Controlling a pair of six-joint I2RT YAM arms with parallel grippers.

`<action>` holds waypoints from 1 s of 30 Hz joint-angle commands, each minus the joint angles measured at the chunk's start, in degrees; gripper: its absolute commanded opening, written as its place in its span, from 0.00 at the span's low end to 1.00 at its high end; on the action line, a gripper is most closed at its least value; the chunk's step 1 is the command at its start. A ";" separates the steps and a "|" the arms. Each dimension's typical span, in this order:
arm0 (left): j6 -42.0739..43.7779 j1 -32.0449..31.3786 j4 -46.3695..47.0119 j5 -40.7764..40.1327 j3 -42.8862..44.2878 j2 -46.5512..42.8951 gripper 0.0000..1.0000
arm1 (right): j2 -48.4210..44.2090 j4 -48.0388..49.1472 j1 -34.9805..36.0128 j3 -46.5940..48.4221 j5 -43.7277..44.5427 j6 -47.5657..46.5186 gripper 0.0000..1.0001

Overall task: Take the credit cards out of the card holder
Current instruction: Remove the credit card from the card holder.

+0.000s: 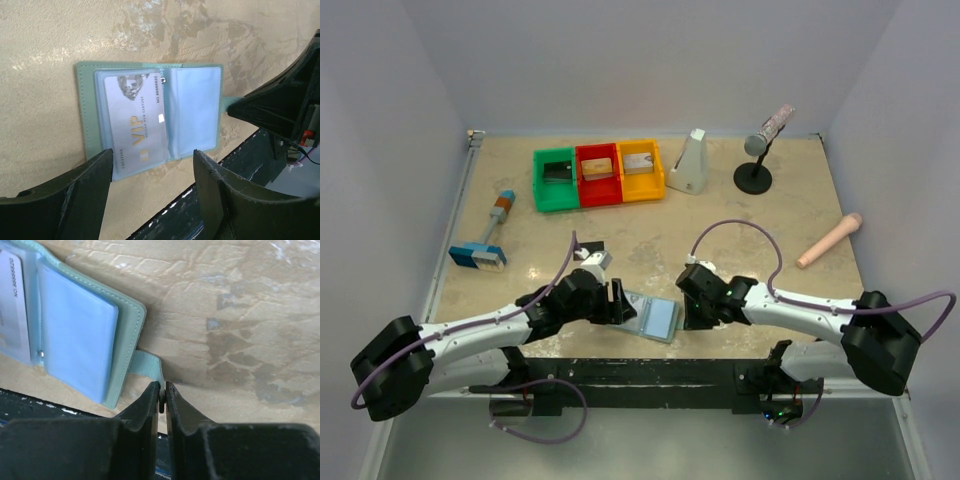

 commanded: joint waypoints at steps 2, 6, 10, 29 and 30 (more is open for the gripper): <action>-0.59 0.26 2.74 -0.66 -0.60 -0.35 0.69 | -3.86 -9.10 0.06 3.72 5.67 0.98 0.27; -0.23 0.26 1.42 -1.36 -0.86 -2.72 0.69 | -8.78 -16.75 0.06 7.50 10.85 0.28 0.41; -0.15 0.35 1.16 -2.93 -1.39 -4.04 0.68 | -13.00 -18.62 0.32 11.20 10.52 -2.00 0.43; 1.08 0.44 4.14 -4.79 -2.19 -1.06 0.11 | 9.65 26.29 1.38 6.54 -16.47 3.00 0.25; 1.00 0.44 4.58 -4.44 -2.18 -0.45 0.09 | 10.36 26.39 1.29 6.72 -16.47 3.35 0.27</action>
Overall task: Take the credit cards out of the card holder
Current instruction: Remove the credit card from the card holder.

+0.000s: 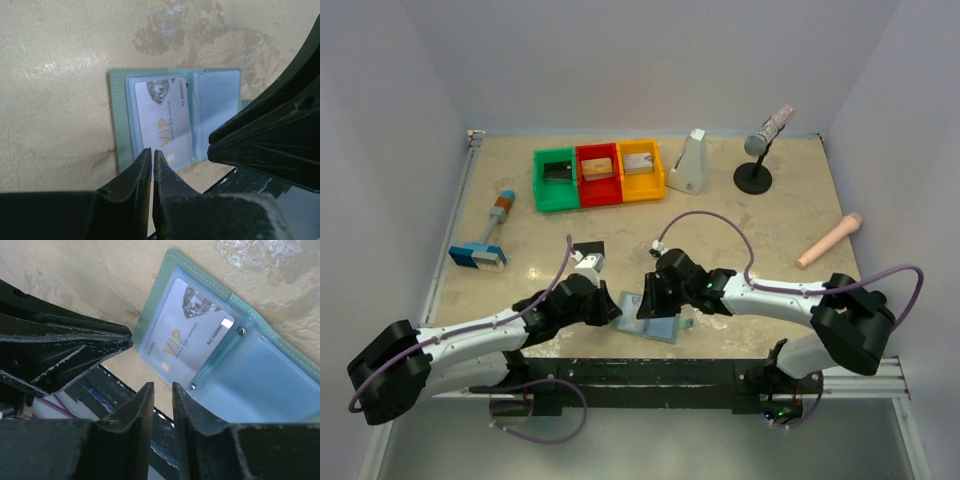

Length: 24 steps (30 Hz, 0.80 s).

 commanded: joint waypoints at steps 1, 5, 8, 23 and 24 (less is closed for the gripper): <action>0.45 0.44 3.20 -0.55 1.27 2.94 0.06 | 2.63 7.02 0.13 0.49 -2.57 3.40 0.28; -0.51 0.44 5.05 -0.28 0.74 4.00 0.00 | 3.51 7.46 0.13 -0.48 -1.87 4.36 0.32; -1.31 0.44 6.11 -0.46 0.13 4.18 0.00 | 3.69 7.29 0.13 -1.09 -1.34 4.63 0.33; -4.38 0.35 9.27 -0.11 -4.27 5.41 0.00 | 3.95 9.20 0.04 -5.22 1.30 6.47 0.34; -4.65 0.35 9.45 0.06 -4.44 5.59 0.00 | 4.04 9.74 0.04 -5.49 1.04 6.65 0.34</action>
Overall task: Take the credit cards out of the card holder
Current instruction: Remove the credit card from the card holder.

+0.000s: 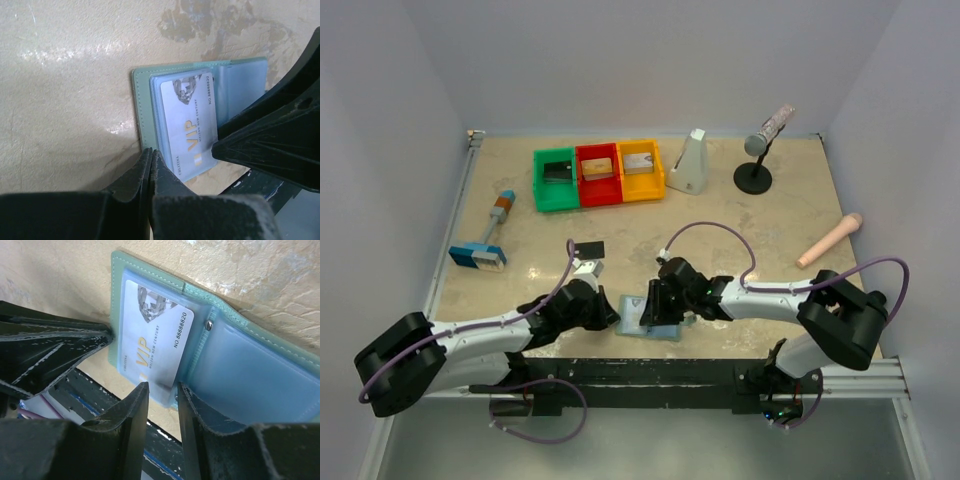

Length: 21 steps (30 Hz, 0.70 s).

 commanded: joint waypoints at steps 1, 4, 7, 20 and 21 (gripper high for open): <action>-1.74 0.35 4.12 0.37 -1.21 0.87 0.00 | 0.17 4.43 -0.05 -0.79 0.82 1.16 0.35; -2.01 0.26 4.65 0.81 -1.65 1.04 0.00 | 0.17 5.67 -0.13 -1.32 0.55 1.87 0.34; -2.18 0.26 4.74 1.08 -2.09 1.04 0.00 | 0.08 5.67 -0.31 -1.40 0.55 1.95 0.34; -2.10 0.35 -2.21 -2.18 0.28 -11.09 0.00 | -0.09 2.77 -0.49 -0.79 1.43 1.43 0.34; -1.83 0.35 -1.69 -1.83 0.81 -10.56 0.00 | -0.18 2.51 -0.49 -0.70 1.69 1.34 0.34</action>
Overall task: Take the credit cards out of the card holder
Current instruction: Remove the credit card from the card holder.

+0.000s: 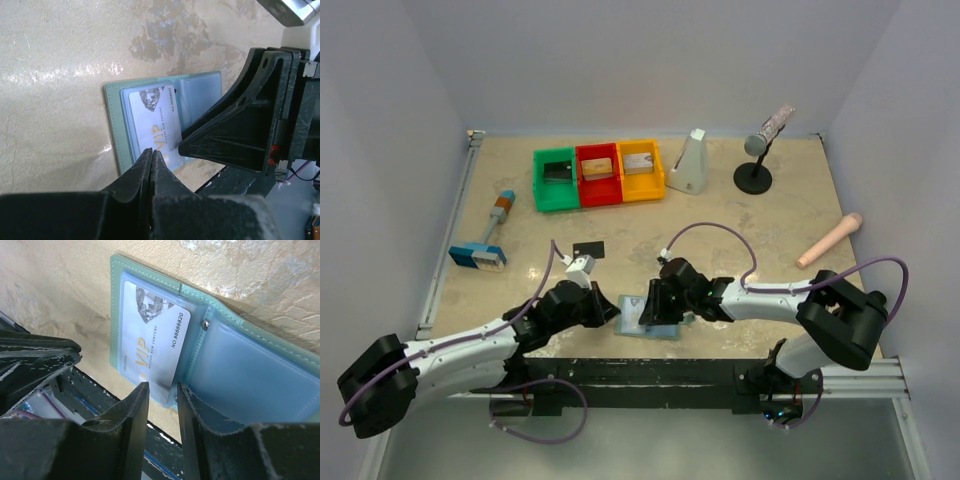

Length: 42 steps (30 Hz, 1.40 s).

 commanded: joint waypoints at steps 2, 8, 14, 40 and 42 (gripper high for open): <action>0.60 0.26 0.88 -0.18 3.52 2.07 0.00 | -0.71 -0.60 -0.20 0.17 2.24 0.33 0.36; 0.16 0.26 5.53 1.40 4.15 10.96 0.00 | -1.15 -3.14 -0.20 1.57 2.86 -0.98 0.37; -0.10 0.26 7.38 1.75 3.88 14.13 0.00 | -2.02 -2.97 -0.20 1.31 2.95 -0.98 0.38; -0.28 0.35 3.52 1.49 3.88 6.14 0.00 | -4.75 7.21 -0.20 -5.71 4.09 2.97 0.40; 0.16 0.26 3.43 1.66 4.32 5.78 0.00 | -5.28 10.72 -0.29 -7.46 4.35 3.76 0.41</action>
